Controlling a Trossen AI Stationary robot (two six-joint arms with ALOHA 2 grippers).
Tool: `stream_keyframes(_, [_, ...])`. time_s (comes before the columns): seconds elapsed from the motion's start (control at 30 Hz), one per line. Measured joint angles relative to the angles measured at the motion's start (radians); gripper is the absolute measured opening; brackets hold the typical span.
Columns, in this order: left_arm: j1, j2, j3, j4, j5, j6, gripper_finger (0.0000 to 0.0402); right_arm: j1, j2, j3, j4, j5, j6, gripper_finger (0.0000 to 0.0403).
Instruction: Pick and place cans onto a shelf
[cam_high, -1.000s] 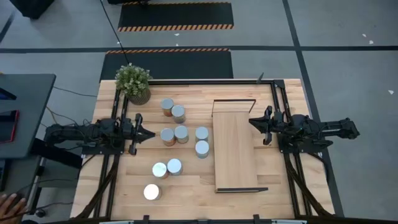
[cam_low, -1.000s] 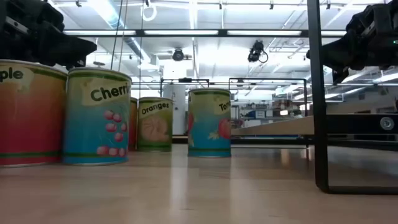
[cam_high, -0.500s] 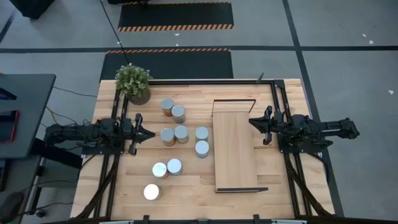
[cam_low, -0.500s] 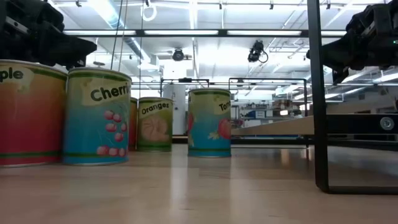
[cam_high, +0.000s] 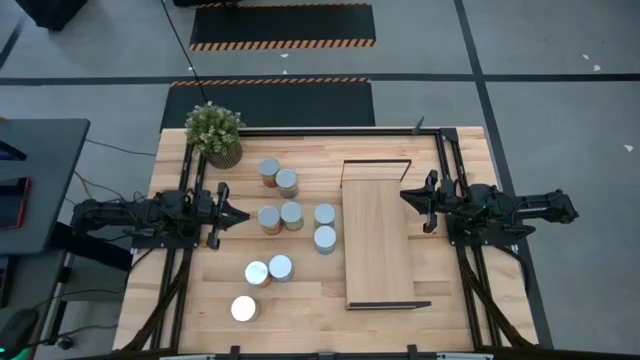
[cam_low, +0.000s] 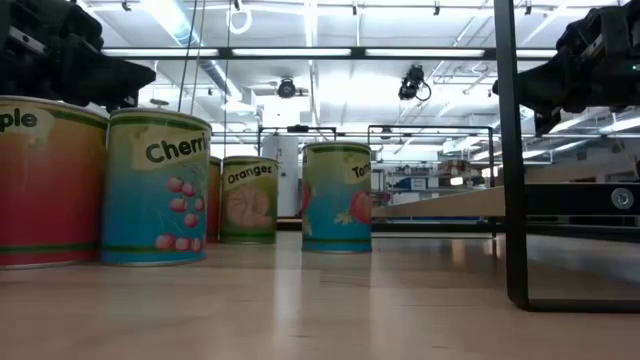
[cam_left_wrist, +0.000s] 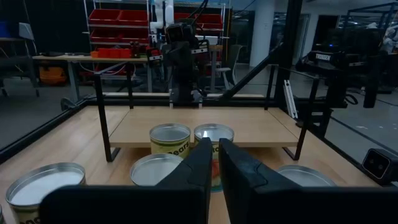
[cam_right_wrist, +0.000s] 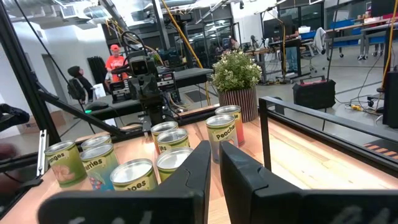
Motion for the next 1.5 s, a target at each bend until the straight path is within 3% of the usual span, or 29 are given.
stream_keyframes(0.73, [0.000, 0.000, 0.000, 0.013, 0.000, -0.005, 0.0036, 0.000, 0.000, 0.000, 0.000, 0.000, 0.000, 0.0041])
stream_keyframes(1.07, [0.000, 0.000, 0.000, 0.017, 0.003, -0.171, 0.0036, 0.000, 0.000, 0.000, 0.001, 0.000, 0.000, 0.0041])
stream_keyframes(1.3, [0.000, -0.001, 0.000, 0.213, 0.003, -0.218, 0.0036, 0.000, 0.000, 0.000, 0.001, 0.000, 0.000, 0.0041])
stream_keyframes(1.5, [0.000, 0.003, 0.000, 0.281, -0.002, -0.251, 0.0036, 0.000, 0.000, 0.000, 0.006, 0.000, 0.000, 0.0041])
